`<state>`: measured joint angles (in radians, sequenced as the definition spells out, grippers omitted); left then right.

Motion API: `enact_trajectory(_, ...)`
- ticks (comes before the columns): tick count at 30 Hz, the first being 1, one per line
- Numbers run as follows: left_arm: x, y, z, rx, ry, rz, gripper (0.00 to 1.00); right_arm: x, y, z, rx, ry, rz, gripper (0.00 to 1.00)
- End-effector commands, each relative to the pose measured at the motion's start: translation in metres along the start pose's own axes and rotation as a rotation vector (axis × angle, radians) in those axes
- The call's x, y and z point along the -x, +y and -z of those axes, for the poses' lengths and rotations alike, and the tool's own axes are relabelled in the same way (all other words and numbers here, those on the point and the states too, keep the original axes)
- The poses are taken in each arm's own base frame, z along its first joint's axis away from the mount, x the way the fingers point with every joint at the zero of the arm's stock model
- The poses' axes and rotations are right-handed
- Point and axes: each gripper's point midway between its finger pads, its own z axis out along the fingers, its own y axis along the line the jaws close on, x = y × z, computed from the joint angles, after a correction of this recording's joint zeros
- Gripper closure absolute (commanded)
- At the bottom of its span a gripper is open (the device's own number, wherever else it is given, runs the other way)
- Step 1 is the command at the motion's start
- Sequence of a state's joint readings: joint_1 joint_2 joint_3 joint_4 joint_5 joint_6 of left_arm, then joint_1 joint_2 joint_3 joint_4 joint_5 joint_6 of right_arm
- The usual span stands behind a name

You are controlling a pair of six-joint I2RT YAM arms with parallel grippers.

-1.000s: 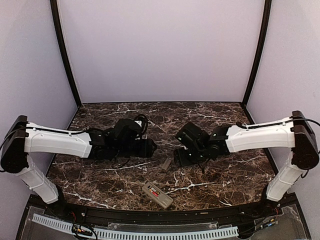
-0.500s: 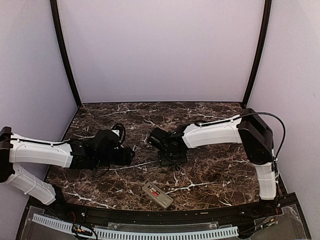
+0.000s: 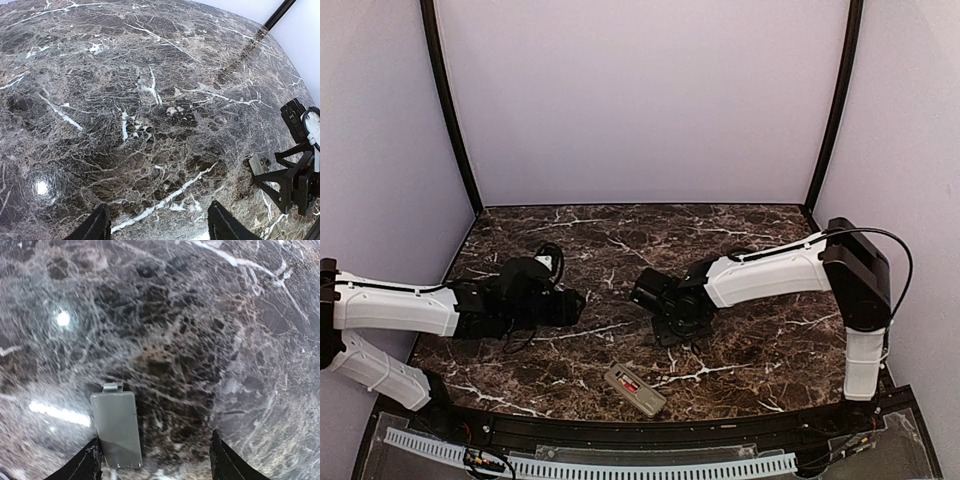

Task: Load the batteries into the remote control
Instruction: Move the right arm with the battery cover to the center of the board.

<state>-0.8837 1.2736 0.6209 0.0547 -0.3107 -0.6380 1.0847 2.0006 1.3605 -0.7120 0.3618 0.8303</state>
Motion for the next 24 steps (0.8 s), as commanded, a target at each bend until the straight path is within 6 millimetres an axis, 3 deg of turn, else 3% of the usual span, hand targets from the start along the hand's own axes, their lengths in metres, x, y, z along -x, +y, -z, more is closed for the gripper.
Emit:
enact_trajectory(1, 0.000, 0.001, -0.003, 0.004, 0.002, -0.017, 0.34, -0.033, -0.021, -0.005, -0.060, 0.101, 0.139, 0.29)
enact_trajectory(6, 0.000, 0.000, -0.006, 0.003, 0.004, -0.023, 0.34, -0.033, 0.012, 0.001, 0.146, 0.099, 0.326, 0.27)
enact_trajectory(14, -0.002, 0.002, -0.006, 0.010, 0.011, -0.031, 0.34, 0.004, 0.006, -0.003, 0.143, 0.148, 0.203, 0.26)
enact_trajectory(16, -0.002, 0.004, -0.005, 0.014, 0.010, -0.030, 0.34, 0.006, 0.000, -0.005, 0.093, 0.158, 0.166, 0.28)
enact_trajectory(24, -0.001, 0.004, -0.007, 0.014, 0.009, -0.040, 0.35, -0.001, 0.013, -0.015, 0.132, 0.207, 0.144, 0.44)
